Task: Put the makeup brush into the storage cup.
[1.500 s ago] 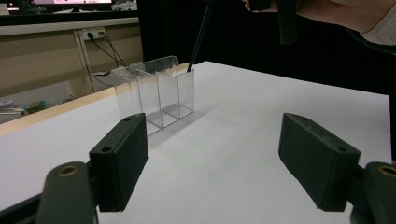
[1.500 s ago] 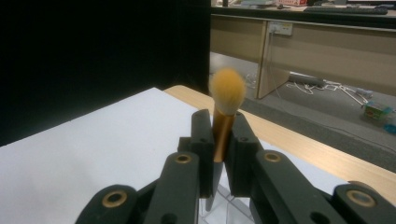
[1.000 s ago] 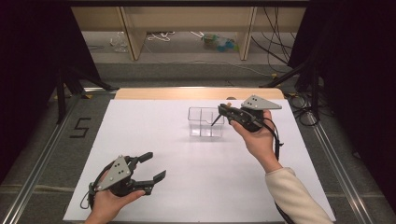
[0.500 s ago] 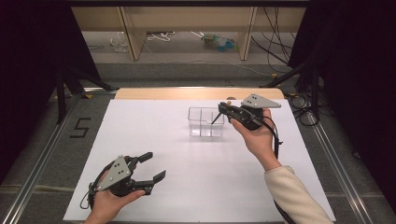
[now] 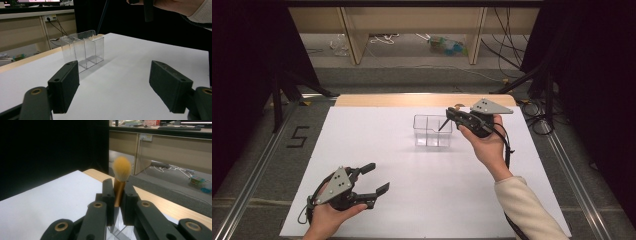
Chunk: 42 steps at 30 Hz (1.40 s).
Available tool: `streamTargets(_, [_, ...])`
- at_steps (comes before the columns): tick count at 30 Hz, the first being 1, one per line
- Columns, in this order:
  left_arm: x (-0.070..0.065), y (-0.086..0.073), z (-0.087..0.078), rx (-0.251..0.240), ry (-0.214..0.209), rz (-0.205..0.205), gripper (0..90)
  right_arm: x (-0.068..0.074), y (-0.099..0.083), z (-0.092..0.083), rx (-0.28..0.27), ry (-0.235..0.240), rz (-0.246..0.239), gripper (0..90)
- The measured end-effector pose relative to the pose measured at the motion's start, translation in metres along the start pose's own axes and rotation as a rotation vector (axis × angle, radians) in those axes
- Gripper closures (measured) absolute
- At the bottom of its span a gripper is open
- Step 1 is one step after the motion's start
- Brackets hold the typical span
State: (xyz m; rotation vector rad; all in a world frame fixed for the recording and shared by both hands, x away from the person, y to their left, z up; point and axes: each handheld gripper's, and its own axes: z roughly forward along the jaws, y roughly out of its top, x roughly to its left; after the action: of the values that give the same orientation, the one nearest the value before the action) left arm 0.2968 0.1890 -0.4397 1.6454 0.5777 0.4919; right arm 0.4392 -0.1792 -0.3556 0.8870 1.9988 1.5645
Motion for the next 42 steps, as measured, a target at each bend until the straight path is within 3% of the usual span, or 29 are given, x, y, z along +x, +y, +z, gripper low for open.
streamTargets(1, [0.000,0.000,0.000,0.000,0.000,-0.005,24.2,-0.002,0.000,0.001,-0.016,-0.008,-0.022,84.0])
streamTargets(9, [0.000,0.000,0.000,0.001,0.001,-0.007,24.2,-0.002,0.001,0.002,-0.020,-0.011,-0.027,84.1])
streamTargets(11, [0.000,0.000,0.000,0.003,0.002,-0.006,24.1,-0.001,0.001,0.002,-0.008,-0.006,-0.007,84.1])
streamTargets(16, [0.000,0.000,0.000,0.000,0.001,-0.007,24.1,-0.002,0.002,0.004,-0.022,-0.012,-0.026,84.0])
streamTargets(38, [0.000,0.000,0.000,0.000,0.000,-0.006,24.1,-0.003,0.003,0.009,-0.019,-0.016,-0.014,84.0])
streamTargets(42, [0.000,0.000,0.000,0.000,0.000,-0.007,24.1,-0.005,0.003,0.011,-0.033,-0.025,-0.032,84.0])
